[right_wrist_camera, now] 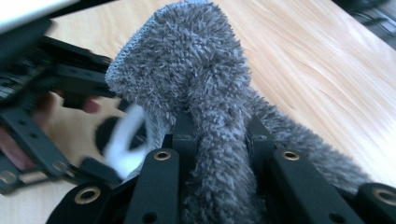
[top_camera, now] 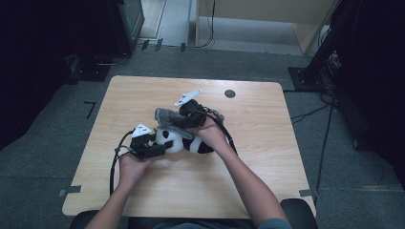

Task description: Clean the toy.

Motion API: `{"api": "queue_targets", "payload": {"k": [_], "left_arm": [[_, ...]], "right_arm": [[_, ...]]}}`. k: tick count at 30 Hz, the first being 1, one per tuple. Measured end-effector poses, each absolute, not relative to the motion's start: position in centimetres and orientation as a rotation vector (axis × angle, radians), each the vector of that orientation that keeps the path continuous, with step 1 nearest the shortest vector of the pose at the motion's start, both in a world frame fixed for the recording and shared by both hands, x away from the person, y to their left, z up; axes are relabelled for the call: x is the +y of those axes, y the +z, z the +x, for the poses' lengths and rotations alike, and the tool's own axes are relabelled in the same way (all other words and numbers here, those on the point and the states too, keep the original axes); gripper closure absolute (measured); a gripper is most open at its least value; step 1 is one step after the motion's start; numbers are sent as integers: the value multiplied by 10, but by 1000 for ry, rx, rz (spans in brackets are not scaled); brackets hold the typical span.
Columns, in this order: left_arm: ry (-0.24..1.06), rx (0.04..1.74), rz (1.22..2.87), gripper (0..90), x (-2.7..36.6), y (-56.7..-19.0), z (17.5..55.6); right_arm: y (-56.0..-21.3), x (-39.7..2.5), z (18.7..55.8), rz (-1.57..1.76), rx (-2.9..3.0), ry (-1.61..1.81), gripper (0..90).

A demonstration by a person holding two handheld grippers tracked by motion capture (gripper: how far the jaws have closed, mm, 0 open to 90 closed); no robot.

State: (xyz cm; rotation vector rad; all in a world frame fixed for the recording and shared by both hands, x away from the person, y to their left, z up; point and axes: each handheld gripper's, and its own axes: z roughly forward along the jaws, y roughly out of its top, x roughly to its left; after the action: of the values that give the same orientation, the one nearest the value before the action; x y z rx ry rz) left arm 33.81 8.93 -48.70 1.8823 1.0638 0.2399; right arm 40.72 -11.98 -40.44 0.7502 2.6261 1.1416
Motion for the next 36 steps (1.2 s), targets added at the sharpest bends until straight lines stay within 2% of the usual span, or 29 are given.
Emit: {"api": "queue_targets", "payload": {"k": [3,9,18,24,29,36], "left_arm": [[230,1069,1875,311,90,-487,338],[219,1063,1880,317,91,-487,339],[234,1045,1887,309,91,-489,339],[231,1048,1884,305,91,-489,339],[241,1051,1896,296,89,-488,337],[236,1057,1890,293,89,-488,338]], "right_arm": [[-404,-144,413,805,2569,1005,743],[-397,-177,413,875,2489,1066,744],[-394,-188,411,926,2499,1152,743],[-379,-190,399,890,2475,1215,744],[-366,-208,384,874,2429,1262,741],[-393,-223,372,876,2469,1260,738]]}}
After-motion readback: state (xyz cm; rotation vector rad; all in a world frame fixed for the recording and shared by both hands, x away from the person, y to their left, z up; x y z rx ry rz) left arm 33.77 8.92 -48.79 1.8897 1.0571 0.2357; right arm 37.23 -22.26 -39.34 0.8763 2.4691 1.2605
